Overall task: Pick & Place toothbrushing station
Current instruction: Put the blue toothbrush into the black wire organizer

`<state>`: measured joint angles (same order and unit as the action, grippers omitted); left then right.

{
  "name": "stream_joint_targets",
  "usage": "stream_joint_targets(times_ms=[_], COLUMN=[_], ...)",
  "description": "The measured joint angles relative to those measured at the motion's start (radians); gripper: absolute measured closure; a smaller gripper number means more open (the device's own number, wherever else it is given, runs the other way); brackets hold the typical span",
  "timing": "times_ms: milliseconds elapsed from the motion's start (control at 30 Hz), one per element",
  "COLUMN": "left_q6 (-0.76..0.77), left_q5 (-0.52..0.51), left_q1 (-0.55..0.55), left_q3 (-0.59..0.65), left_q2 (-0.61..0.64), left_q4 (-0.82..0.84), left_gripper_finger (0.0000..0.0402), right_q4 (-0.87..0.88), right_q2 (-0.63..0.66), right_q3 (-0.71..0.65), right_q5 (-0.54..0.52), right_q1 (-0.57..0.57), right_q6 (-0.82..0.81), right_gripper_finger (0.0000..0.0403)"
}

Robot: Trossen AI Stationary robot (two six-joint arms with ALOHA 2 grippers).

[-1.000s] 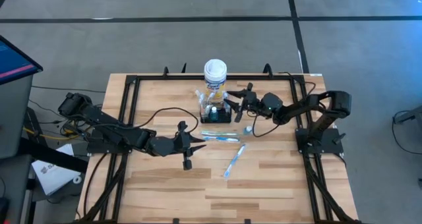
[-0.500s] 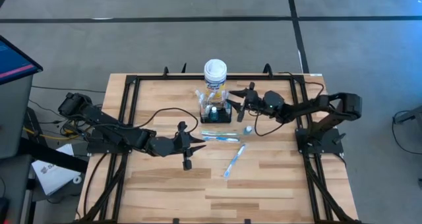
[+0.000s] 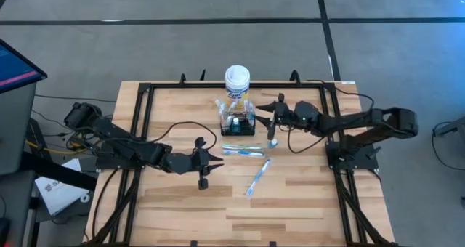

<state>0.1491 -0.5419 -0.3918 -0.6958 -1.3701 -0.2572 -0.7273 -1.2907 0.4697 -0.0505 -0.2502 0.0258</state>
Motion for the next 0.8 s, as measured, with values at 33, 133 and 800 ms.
stream_joint_targets(times_ms=[33,133,800], left_q6=[0.017,0.042,-0.024], left_q5=[0.001,0.027,-0.054], left_q1=[0.000,0.000,0.084], left_q3=[0.009,0.044,0.118], left_q2=[0.000,-0.003,-0.209], left_q4=[-0.002,-0.008,-0.118], left_gripper_finger=[0.0335,0.0335,0.0317], right_q4=[0.021,0.081,0.099], right_q2=[0.014,0.052,0.082], right_q3=[0.000,0.000,0.000], right_q5=[0.000,0.000,-0.002], right_q1=[0.010,0.041,0.221], right_q6=[0.000,0.000,0.010], right_gripper_finger=[0.0223,0.0226,0.0241])
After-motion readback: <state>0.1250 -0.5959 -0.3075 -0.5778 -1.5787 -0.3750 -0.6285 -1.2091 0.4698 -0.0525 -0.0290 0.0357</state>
